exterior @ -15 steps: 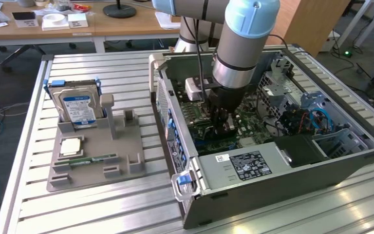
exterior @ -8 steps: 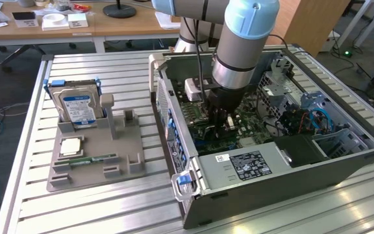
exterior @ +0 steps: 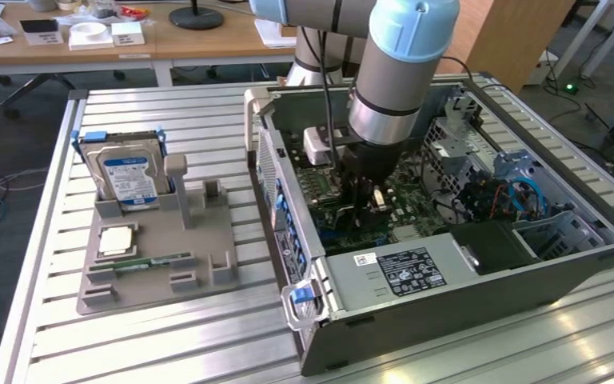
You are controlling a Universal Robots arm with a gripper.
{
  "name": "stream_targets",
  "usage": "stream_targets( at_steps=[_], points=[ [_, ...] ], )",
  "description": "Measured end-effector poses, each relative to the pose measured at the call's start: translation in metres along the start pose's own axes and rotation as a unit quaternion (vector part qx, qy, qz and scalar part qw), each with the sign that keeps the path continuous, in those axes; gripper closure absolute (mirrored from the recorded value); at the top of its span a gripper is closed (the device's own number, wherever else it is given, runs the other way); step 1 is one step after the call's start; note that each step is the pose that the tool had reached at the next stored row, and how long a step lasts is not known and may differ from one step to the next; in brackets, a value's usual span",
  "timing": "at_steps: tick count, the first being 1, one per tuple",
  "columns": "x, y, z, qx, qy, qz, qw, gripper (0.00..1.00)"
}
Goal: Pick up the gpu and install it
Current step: 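Insert the gpu into the slot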
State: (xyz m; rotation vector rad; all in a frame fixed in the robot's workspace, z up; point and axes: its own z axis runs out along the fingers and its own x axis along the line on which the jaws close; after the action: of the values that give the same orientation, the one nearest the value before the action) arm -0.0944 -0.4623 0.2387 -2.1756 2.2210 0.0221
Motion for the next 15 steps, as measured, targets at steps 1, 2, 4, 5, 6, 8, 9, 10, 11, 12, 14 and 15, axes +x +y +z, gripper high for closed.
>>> stream_targets(
  at_steps=[1, 2, 4, 5, 6, 8, 9, 10, 11, 12, 14, 15],
  points=[
    [0.0, 0.0, -0.0016, 0.0, -0.0001, 0.0, 1.0, 0.43],
    [0.0, 0.0, -0.0037, 0.0, 0.0, 0.0, 1.0, 0.43],
    [0.0, -0.0001, -0.0085, 0.0001, -0.0001, 0.0, 1.0, 0.43],
    [0.0, -0.0001, -0.0116, 0.0001, -0.0001, 0.0, 1.0, 0.43],
    [-0.001, -0.0002, -0.015, 0.0, -0.0001, 0.0, 1.0, 0.43],
    [-0.001, -0.0003, -0.0218, 0.0001, -0.0001, 0.0, 1.0, 0.43],
    [-0.001, -0.0003, -0.0251, 0.0, -0.0001, 0.0, 1.0, 0.43],
    [-0.001, -0.0004, -0.0286, 0.0, -0.0001, 0.0, 1.0, 0.43],
    [-0.001, -0.0004, -0.032, 0.0001, -0.0002, 0.0, 1.0, 0.43],
    [-0.001, -0.0005, -0.0359, 0.0, -0.0001, 0.0, 1.0, 0.43],
    [-0.001, -0.0006, -0.0427, 0.0, -0.0001, 0.0, 1.0, 0.43],
    [-0.002, -0.0006, -0.0461, 0.0, -0.0001, 0.0, 1.0, 0.43]
  ],
)
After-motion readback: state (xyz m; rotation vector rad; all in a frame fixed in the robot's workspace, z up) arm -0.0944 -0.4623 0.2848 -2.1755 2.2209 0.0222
